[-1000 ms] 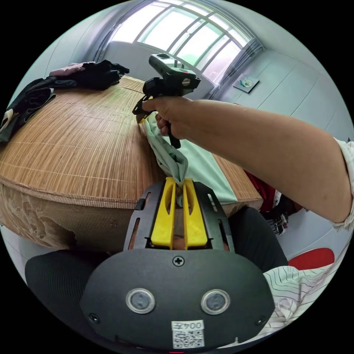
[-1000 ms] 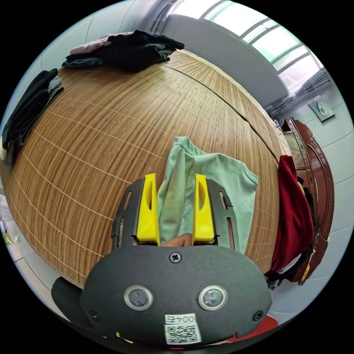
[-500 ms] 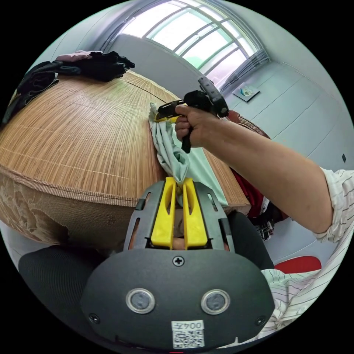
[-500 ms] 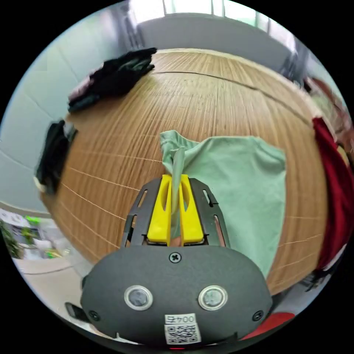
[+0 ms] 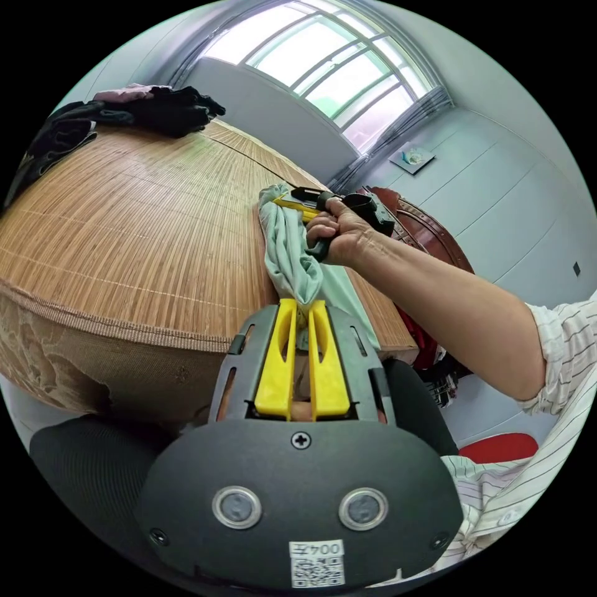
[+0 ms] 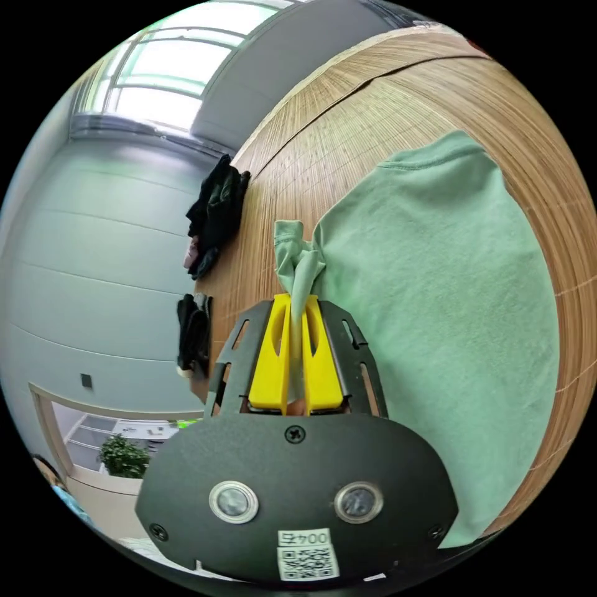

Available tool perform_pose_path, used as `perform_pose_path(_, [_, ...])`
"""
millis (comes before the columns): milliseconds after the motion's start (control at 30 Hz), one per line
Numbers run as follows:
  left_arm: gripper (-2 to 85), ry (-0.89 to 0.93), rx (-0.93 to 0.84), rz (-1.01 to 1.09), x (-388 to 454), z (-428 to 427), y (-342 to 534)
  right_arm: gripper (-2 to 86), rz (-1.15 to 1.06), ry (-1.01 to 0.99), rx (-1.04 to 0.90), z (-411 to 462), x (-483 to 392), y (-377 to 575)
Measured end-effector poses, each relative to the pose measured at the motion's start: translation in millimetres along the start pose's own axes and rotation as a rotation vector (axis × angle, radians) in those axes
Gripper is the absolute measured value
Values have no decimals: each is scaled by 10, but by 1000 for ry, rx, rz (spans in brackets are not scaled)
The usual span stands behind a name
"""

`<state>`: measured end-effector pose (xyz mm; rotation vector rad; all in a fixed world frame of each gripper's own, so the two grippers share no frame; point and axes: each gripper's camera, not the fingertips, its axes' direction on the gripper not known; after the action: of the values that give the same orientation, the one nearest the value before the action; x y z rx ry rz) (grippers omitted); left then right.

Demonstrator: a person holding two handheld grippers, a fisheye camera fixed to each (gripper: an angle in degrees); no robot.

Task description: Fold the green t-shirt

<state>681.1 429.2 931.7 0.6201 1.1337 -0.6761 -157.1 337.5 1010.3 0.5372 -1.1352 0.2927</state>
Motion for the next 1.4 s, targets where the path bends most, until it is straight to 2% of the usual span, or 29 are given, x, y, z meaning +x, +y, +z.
perform_pose_path(100, [30, 38, -8, -63, -144, 15, -5, 42, -111, 265, -51, 313, -426, 43])
perform_pose_path(167, [30, 25, -9, -47, -140, 11, -17, 51, -271, 502, -98, 598, -876, 119])
perform_pose_path(267, [30, 7, -10, -10, -98, 16, -28, 74, -424, 667, -43, 751, -1328, 277])
perform_pose_path(500, [31, 5, -9, -1, -161, -12, -55, 95, -548, 762, 2, 1323, -1757, 705])
perform_pose_path(567, [31, 3, -10, -3, -194, -28, -60, 91, -601, 856, 17, 1615, -1880, 901])
perform_pose_path(700, [31, 3, -11, -11, -277, -62, -83, 89, -624, 918, 3, 1948, -1926, 1056])
perform_pose_path(867, [31, 1, -13, -7, -346, -105, -117, 132, -654, 1020, -32, 2295, -1840, 1153])
perform_pose_path(1000, [31, 4, -14, -11, -426, -152, -147, 130, -640, 989, -24, 2282, -1777, 1144])
perform_pose_path(1100, [32, 5, -14, -16, -490, -191, -169, 87, -600, 977, -25, 2241, -1625, 1114])
perform_pose_path(1300, [32, -7, -21, -18, -612, -274, -234, 46, -697, 1016, -22, 2277, -1482, 1203])
perform_pose_path(1400, [32, -9, -40, -39, -703, -343, -326, 41, -559, 886, -37, 2081, -1355, 973])
